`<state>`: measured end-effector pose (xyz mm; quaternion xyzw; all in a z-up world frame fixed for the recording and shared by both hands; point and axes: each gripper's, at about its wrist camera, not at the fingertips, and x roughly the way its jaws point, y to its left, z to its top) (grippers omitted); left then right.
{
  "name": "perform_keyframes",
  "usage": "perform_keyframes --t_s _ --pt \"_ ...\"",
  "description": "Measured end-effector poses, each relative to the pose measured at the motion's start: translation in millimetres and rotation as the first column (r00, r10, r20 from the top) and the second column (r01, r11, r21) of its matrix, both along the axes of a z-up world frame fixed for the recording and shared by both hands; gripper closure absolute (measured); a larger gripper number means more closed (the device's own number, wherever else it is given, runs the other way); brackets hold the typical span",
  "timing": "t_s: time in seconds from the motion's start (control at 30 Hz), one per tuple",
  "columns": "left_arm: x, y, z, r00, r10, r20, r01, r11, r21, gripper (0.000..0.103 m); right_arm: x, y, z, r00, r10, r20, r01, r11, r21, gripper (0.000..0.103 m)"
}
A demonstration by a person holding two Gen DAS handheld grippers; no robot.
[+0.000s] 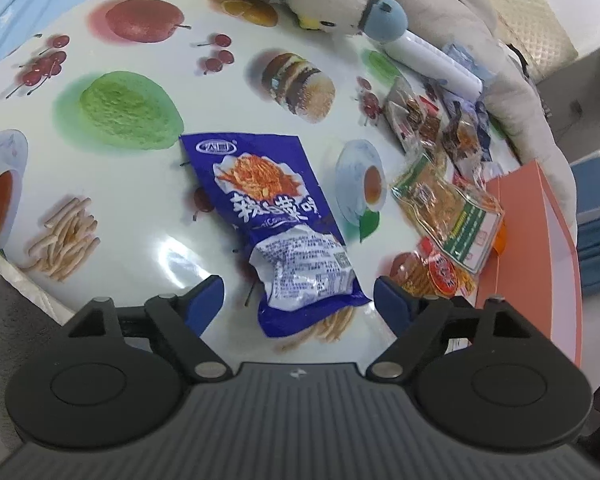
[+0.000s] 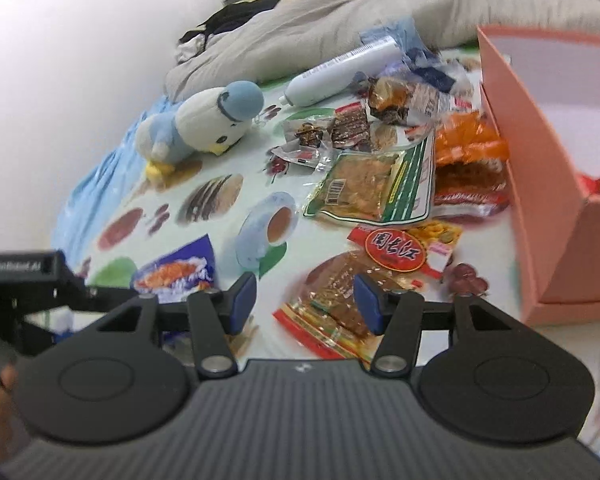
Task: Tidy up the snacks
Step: 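Close the left tool on the blue bag while the right tool grasps the green-labeled clear pack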
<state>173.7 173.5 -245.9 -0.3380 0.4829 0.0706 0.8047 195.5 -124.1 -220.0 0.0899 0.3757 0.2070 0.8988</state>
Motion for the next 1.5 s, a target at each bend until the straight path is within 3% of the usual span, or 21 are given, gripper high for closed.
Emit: perform_keyframes --t_s 0.17,0.4,0.63,0.73,1.0,1.23,1.3,1.4,1.47,1.5 --pt "8.8 5.8 -8.3 0.999 0.033 -0.021 -0.033 0.999 -0.006 0.017 27.3 -2.2 -15.0 0.993 -0.099 -0.058 0.103 0.991 0.085 0.047" --pt "15.3 6.5 -16.0 0.999 0.040 -0.028 -0.039 0.999 0.030 0.017 52.4 -12.5 -16.7 0.969 -0.243 -0.035 0.243 0.970 -0.004 0.047" --pt "23.4 -5.3 -26.4 1.000 0.005 -0.014 -0.005 0.999 0.054 0.017 67.5 -6.3 -21.9 0.957 -0.288 0.037 0.291 0.948 -0.126 0.047" --pt "28.4 -9.3 -27.2 1.000 -0.018 -0.004 0.019 0.996 0.092 0.017 74.4 -6.2 -22.3 0.945 -0.323 0.050 0.327 0.936 -0.127 0.047" --pt "41.9 -20.0 -31.4 0.995 -0.100 -0.027 0.103 0.981 0.165 0.018 94.9 4.8 -32.3 0.966 -0.254 0.055 0.259 0.956 -0.139 0.047" --pt "46.4 -20.3 -33.8 0.993 -0.111 -0.039 0.116 0.976 0.183 0.022 108.3 14.3 -46.6 0.981 -0.193 0.034 0.196 0.962 -0.190 0.046" --pt "46.7 -18.8 -34.0 0.993 -0.112 -0.041 0.118 0.976 0.181 0.024 107.8 17.8 -46.5 0.983 -0.178 0.042 0.183 0.963 -0.196 0.049" --pt "47.7 -19.7 -32.8 0.991 -0.129 -0.039 0.134 0.974 0.184 0.034 106.9 29.2 -48.5 0.992 -0.109 0.068 0.123 0.959 -0.257 0.063" --pt "48.9 -19.7 -32.3 0.990 -0.133 -0.042 0.138 0.974 0.178 0.039 105.2 33.9 -48.7 0.993 -0.086 0.085 0.107 0.948 -0.299 0.093" --pt "49.6 -20.0 -31.8 0.990 -0.138 -0.043 0.143 0.974 0.178 0.040 106.1 35.0 -49.6 0.995 -0.074 0.069 0.091 0.949 -0.303 0.093"
